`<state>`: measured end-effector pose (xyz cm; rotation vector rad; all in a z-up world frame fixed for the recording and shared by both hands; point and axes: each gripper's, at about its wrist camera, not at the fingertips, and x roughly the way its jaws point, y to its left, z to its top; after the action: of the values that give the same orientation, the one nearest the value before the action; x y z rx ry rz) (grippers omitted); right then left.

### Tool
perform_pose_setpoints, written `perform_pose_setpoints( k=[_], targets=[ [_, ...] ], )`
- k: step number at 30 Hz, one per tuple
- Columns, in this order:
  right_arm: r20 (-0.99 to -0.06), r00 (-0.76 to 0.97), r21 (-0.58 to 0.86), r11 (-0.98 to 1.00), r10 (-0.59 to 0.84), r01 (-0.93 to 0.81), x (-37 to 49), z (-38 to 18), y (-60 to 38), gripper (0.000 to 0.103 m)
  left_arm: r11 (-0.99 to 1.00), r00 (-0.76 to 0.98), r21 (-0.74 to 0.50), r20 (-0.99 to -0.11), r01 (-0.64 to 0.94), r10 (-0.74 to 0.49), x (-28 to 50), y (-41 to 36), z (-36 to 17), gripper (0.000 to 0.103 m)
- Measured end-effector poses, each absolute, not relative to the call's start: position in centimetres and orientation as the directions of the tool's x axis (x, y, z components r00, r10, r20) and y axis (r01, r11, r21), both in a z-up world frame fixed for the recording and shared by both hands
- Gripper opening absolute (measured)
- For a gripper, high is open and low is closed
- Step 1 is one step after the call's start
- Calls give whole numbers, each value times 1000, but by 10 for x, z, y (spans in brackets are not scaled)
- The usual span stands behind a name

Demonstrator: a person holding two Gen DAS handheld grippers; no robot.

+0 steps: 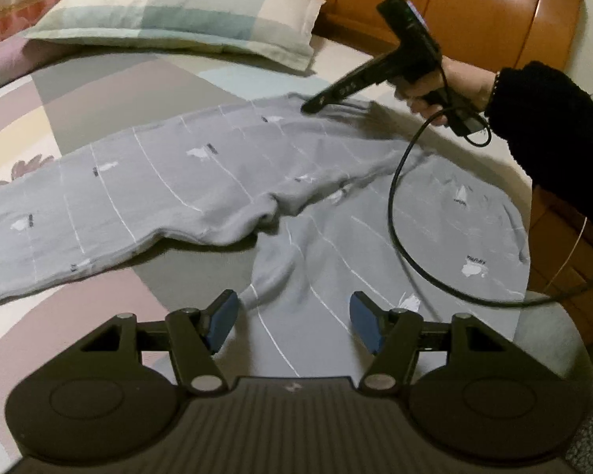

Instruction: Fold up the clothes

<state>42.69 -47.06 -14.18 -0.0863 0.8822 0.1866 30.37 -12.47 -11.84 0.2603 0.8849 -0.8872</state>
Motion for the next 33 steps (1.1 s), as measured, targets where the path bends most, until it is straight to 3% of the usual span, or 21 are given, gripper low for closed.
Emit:
perform_pose_setpoints(
  k=[6, 9, 11, 13, 14, 21, 26, 28, 33],
  targets=[
    [-733, 678, 1, 997, 52, -75, 433, -144, -477, 6, 649, 313, -144, -785, 747, -535, 305, -124, -126, 64],
    [-723, 691, -24, 998, 25, -61, 423, -132, -471, 23, 651, 320, -146, -778, 745, -541, 304, -119, -118, 64],
    [-698, 715, -35, 996, 37, -86, 409, -114, -467, 30, 648, 335, -130, -771, 751, -542, 304, -116, -109, 64],
    [-682, 727, -25, 991, 79, -131, 390, -98, -462, 50, 649, 357, -107, -762, 753, -540, 309, -113, -99, 64],
    [-682, 723, -17, 986, 108, -164, 380, -93, -456, 52, 651, 373, -87, -759, 754, -534, 313, -114, -95, 64],
    [-737, 640, 21, 954, 218, -301, 321, -100, -410, 57, 689, 452, -26, -736, 725, -504, 374, -131, -94, 65],
    [-773, 596, 42, 955, 218, -294, 321, -127, -399, 57, 744, 482, 21, -774, 668, -410, 423, -144, -130, 62],
    [-771, 602, 48, 962, 208, -270, 324, -132, -401, 57, 754, 486, 5, -767, 657, -419, 435, -140, -140, 70],
    [-729, 658, 58, 975, 189, -215, 320, -121, -403, 57, 796, 525, -6, -749, 605, -404, 461, -134, -141, 70]
  ],
)
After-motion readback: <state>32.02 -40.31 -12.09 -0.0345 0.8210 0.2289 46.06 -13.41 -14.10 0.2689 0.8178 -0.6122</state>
